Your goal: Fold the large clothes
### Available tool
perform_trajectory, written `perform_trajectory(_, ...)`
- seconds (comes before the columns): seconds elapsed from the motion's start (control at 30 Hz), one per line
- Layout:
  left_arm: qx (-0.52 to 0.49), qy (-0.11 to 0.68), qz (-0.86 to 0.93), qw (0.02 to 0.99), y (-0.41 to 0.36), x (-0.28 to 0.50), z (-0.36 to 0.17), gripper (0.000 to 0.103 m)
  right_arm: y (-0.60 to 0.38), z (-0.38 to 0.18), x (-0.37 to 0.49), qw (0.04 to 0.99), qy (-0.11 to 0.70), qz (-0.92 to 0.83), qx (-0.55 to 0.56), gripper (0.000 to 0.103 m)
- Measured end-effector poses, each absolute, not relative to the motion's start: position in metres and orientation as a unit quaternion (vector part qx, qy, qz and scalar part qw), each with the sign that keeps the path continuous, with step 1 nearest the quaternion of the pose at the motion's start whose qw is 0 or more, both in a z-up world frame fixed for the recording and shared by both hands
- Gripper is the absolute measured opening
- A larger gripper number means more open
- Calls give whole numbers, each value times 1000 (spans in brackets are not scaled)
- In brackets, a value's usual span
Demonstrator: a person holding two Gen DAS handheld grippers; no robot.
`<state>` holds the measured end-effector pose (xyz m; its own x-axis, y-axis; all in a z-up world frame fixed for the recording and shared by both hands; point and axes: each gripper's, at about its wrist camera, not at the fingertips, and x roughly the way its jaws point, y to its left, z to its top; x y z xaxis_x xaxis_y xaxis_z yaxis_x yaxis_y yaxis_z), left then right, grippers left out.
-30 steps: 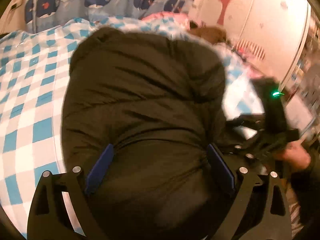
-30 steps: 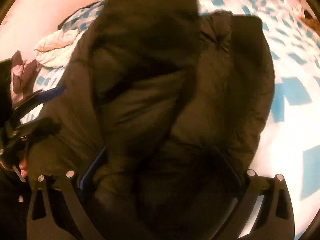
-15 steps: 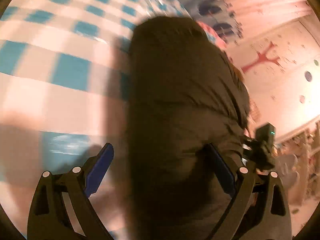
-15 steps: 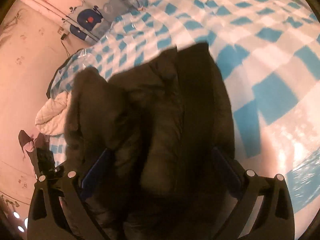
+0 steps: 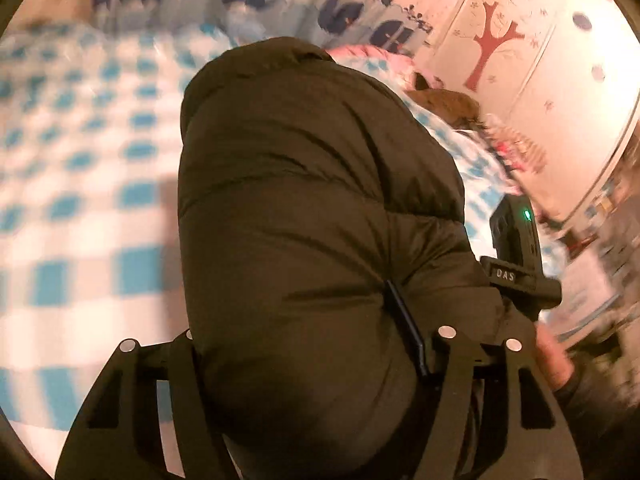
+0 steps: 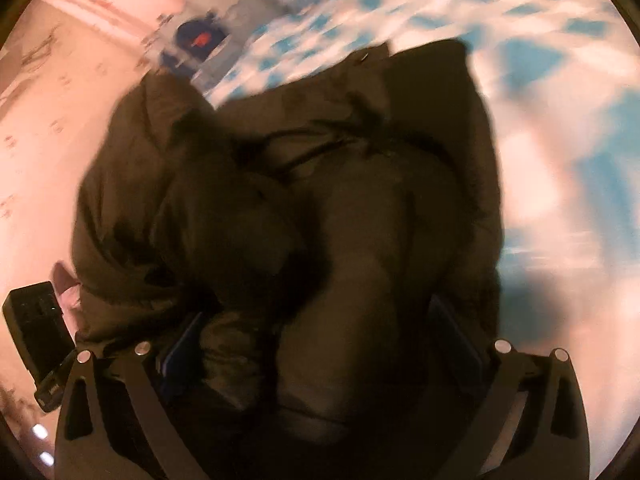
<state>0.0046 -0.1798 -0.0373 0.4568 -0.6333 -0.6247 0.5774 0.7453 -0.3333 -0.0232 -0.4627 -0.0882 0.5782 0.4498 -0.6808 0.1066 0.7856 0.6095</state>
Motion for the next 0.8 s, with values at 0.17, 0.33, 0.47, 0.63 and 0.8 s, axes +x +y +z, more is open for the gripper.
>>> perform_trajectory(0.17,-5,367,-237,899,-72,12,-24,60,-336,-96,53,818,473,196,262,98)
perform_trajectory(0.33,-79,443,-178,875,29,37,-67,63,-237,-112,92,818,491,231,192,98)
perform_trajectory(0.47,-112,434,-199,871,43,29,-78,66,-249,-81,89,829,485,219,172,98)
perform_trajectory(0.63,-188,409,-199,871,57,25,-80,69,-233,21,90,887,358,260,132,98)
perform_trajectory(0.8,-171,433,-191,864,68,26,-88,81,-127,20,146,846,430,306,71,98)
